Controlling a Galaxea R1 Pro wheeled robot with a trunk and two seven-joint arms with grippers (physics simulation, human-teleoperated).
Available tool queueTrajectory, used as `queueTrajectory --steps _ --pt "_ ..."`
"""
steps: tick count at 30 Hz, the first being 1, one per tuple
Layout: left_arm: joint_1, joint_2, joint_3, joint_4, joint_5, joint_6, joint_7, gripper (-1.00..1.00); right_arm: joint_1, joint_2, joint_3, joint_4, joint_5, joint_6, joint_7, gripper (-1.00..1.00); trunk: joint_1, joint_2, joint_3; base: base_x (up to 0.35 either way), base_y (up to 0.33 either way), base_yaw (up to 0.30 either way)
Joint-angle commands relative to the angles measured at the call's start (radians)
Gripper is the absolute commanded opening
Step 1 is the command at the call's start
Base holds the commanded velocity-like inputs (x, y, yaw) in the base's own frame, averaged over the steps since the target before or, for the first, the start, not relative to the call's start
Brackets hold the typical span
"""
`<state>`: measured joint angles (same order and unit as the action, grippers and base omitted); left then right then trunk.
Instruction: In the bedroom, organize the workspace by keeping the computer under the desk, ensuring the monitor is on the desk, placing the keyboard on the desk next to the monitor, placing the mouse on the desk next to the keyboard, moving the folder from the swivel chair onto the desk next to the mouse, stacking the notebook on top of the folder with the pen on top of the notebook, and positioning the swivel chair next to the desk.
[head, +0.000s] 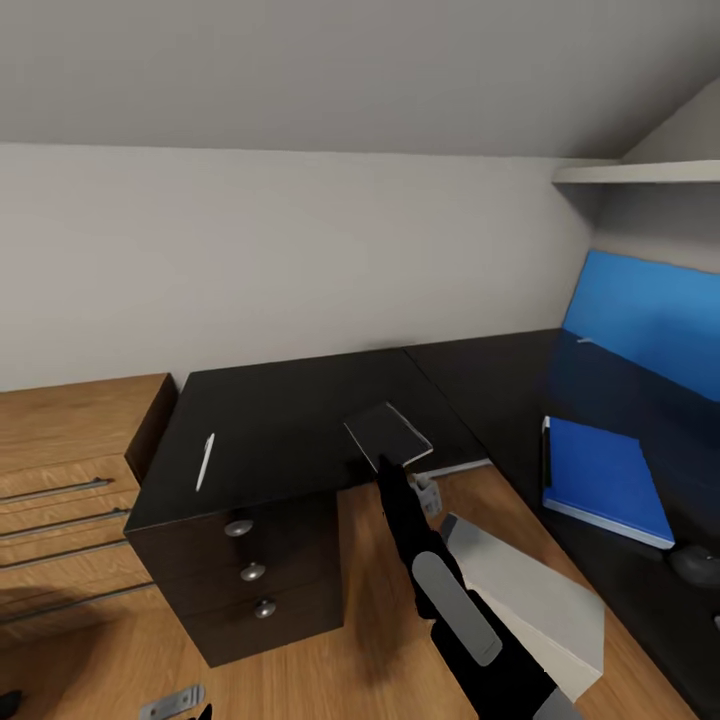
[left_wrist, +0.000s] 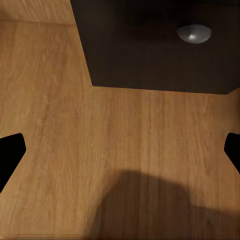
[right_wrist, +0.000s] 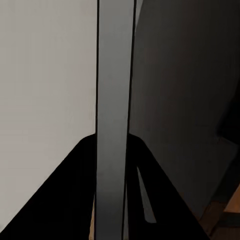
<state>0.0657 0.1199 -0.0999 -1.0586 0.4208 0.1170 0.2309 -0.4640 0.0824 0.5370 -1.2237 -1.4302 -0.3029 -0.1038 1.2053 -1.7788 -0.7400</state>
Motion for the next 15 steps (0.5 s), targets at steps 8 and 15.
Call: queueTrajectory --steps 8,15 --pt "0.0 0.0 -0.004 0.023 0.007 0.002 0.01 1.0 -0.001 -0.076 -0.168 -0.082 -0.015 -0.029 -0.029 -1.0 -0.019 0.035 0.013 0.0 0.0 -0.09" --pt "0.0 0.0 0.001 0.109 0.007 -0.008 0.01 1.0 -0.001 -0.118 -0.265 -0.104 -0.031 -0.025 -0.063 -1.0 -0.019 0.035 0.009 0.0 0.0 -0.232"
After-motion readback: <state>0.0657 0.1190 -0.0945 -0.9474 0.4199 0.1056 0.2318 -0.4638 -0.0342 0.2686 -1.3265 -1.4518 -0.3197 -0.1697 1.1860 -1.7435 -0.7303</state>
